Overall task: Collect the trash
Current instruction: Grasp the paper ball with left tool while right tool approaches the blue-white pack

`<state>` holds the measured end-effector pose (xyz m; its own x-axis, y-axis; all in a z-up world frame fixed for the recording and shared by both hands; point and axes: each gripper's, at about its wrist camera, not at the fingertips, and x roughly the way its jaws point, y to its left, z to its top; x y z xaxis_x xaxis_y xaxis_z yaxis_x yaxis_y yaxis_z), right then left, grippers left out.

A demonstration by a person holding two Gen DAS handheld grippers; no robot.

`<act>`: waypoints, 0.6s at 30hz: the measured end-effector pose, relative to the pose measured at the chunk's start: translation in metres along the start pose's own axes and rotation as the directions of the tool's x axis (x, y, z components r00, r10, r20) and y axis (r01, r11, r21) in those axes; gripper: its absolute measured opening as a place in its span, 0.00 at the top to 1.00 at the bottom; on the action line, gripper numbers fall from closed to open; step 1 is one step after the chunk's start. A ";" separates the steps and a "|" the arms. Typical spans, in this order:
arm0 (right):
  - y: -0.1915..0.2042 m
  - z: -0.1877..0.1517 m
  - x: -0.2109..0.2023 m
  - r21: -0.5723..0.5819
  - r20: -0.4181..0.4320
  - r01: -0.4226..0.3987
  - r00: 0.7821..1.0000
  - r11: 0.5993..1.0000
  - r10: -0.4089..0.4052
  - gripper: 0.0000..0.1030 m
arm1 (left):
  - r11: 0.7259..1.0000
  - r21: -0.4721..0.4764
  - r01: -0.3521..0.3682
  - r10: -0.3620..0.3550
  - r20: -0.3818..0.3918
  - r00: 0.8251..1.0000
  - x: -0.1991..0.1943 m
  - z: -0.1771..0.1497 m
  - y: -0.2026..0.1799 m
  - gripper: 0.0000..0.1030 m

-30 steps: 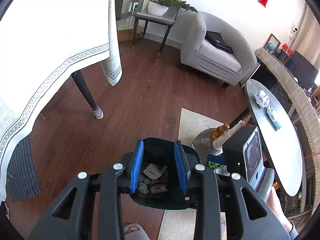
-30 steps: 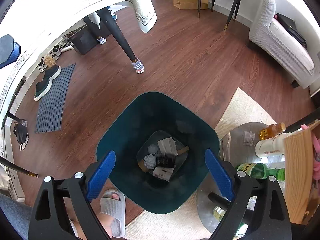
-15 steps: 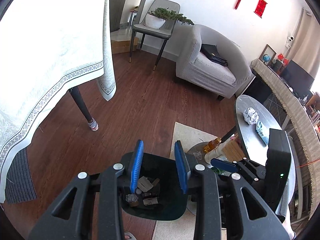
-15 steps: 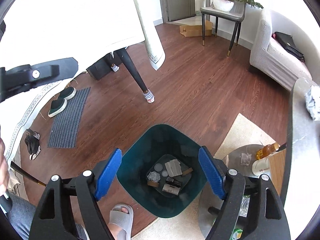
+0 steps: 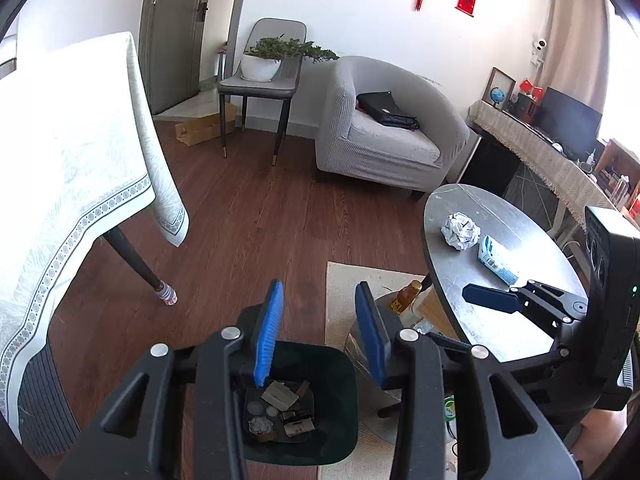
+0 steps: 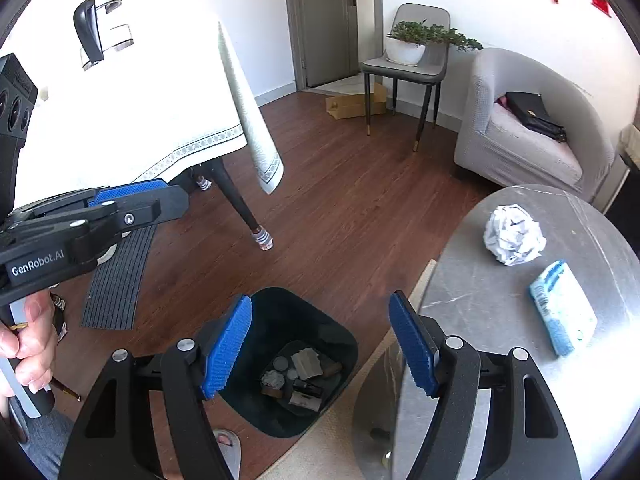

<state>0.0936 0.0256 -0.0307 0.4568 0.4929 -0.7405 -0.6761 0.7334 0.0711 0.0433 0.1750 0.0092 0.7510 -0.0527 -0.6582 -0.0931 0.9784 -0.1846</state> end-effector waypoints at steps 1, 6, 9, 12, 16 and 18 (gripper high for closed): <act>-0.006 -0.001 -0.003 0.007 0.004 0.009 1.000 1.000 -0.009 0.30 | 1.000 0.010 -0.001 0.001 0.001 1.000 0.002 0.002 -0.005 0.59; -0.038 -0.007 -0.018 0.033 0.016 0.055 0.998 0.998 -0.056 0.30 | 0.998 0.061 0.008 -0.008 0.005 1.000 0.018 0.009 -0.023 0.58; -0.058 -0.011 -0.028 0.049 0.026 0.077 0.997 0.996 -0.078 0.30 | 0.995 0.099 0.013 -0.013 0.002 1.000 0.030 0.014 -0.036 0.57; -0.073 -0.016 -0.037 0.054 0.033 0.105 0.994 0.993 -0.107 0.30 | 0.991 0.133 0.022 -0.022 0.000 1.000 0.040 0.017 -0.050 0.55; -0.095 -0.026 -0.044 0.071 0.032 0.119 0.992 0.990 -0.121 0.30 | 0.983 0.177 0.041 -0.042 0.002 0.999 0.050 0.019 -0.068 0.50; -0.106 -0.029 -0.046 0.086 0.035 0.112 0.993 0.990 -0.115 0.29 | 0.980 0.190 0.053 -0.054 0.005 0.999 0.054 0.021 -0.077 0.46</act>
<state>0.1271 -0.0887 -0.0235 0.5516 0.4212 -0.7199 -0.5687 0.8213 0.0448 0.1052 0.1010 0.0032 0.7581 -0.1049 -0.6436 0.0721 0.9944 -0.0771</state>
